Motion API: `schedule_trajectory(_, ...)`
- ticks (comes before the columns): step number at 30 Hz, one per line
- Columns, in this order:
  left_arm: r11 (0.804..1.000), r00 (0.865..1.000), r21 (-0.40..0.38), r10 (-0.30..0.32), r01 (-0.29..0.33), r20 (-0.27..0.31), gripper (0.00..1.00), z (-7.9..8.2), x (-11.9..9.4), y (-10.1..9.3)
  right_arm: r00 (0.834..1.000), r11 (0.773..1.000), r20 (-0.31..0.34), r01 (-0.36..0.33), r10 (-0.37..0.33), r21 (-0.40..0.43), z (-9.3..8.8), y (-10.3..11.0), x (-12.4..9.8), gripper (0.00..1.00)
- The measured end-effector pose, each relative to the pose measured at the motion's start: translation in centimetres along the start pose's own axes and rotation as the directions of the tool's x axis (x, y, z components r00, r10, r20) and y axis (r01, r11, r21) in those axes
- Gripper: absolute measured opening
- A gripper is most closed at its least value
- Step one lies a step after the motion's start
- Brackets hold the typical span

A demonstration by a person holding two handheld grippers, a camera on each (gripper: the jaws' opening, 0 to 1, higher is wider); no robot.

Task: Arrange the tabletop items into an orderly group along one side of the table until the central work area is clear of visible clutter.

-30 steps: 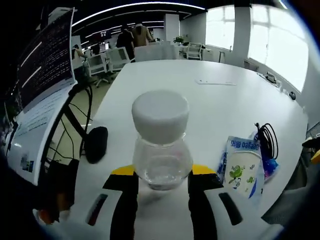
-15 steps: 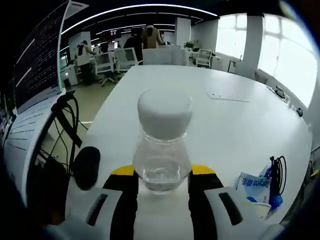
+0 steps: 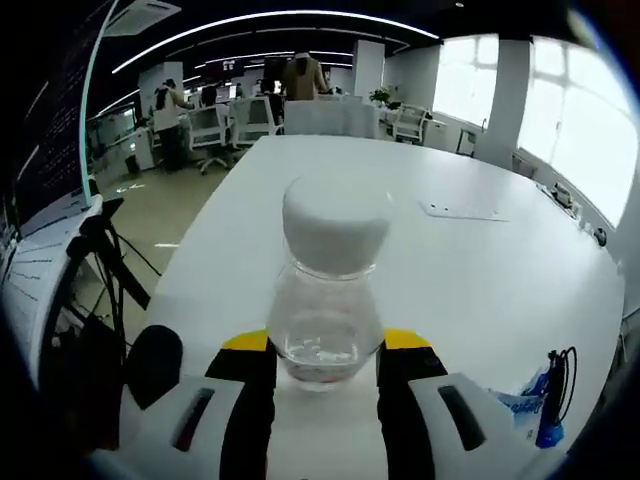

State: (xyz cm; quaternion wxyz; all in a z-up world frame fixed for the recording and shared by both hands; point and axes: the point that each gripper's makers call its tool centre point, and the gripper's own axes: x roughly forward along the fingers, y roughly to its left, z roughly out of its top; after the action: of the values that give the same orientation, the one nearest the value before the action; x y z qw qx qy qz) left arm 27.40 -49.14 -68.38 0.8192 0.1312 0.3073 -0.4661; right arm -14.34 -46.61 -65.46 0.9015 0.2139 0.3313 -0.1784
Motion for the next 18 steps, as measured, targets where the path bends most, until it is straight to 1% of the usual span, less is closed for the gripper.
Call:
schedule_trajectory(12, 1.0, 1.0, -0.016, -0.008, 0.008, -0.002, 0.39, 0.35, 0.41, 0.13, 1.0, 1.0, -0.008, -0.003, 0.003, -0.001, 0.02, 0.12, 0.16, 0.54)
schedule_trajectory(18, 1.0, 1.0, -0.015, -0.022, 0.022, -0.004, 0.39, 0.41, 0.18, 0.07, 1.0, 1.0, -0.007, -0.006, 0.006, -0.002, 0.07, 0.11, 0.16, 0.54)
